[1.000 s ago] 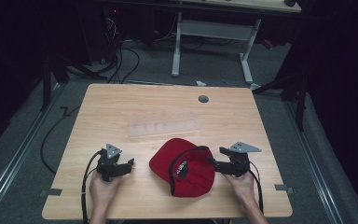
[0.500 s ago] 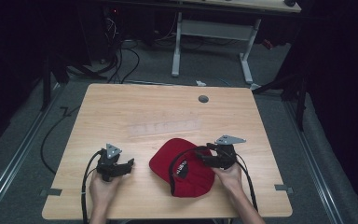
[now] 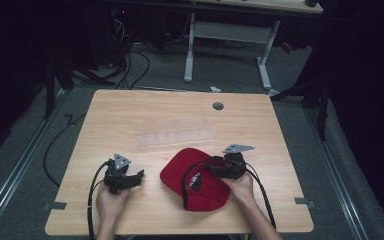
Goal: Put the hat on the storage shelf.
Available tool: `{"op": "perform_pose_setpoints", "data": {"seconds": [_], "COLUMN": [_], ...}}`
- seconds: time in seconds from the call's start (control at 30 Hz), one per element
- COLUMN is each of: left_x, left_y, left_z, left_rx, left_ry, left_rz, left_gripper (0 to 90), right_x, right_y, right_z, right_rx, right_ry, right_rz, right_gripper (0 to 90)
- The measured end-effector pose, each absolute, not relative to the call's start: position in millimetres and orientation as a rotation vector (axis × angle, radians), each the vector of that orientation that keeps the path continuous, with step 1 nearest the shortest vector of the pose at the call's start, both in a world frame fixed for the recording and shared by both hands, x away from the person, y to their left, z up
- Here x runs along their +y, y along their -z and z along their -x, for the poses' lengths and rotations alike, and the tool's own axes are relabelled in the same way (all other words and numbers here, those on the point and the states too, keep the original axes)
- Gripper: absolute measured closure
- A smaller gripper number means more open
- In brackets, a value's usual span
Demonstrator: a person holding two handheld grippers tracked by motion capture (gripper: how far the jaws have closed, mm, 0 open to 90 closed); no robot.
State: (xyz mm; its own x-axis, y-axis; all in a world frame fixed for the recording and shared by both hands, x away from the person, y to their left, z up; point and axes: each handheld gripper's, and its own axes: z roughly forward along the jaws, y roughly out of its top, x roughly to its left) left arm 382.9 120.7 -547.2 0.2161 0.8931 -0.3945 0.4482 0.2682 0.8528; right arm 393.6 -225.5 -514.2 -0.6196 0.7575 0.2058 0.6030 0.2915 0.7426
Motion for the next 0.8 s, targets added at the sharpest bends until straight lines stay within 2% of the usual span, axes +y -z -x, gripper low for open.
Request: {"op": "perform_pose_setpoints", "data": {"seconds": [0.17,0.4,0.8], "left_x": [120.5,120.2,119.9], "left_y": [547.1,547.3,547.3], "left_z": [-383.3,-383.3,-383.3], "left_rx": [1.409,1.408,1.409], "left_ry": [-0.496,-0.498,-0.498], "left_rz": [-1.352,-1.352,-1.351], "left_gripper": [27.2,27.0,26.7], "right_x": [-224.5,-224.4,-228.4], "right_y": [516.0,521.0,519.4], "right_z": [-394.5,-398.1,-396.7], "right_rx": [2.391,2.416,2.46], "right_ry": [-1.214,-1.231,-1.255], "right_rz": [-1.259,-1.285,-1.244], "right_gripper": [50.3,49.7,74.5]}}
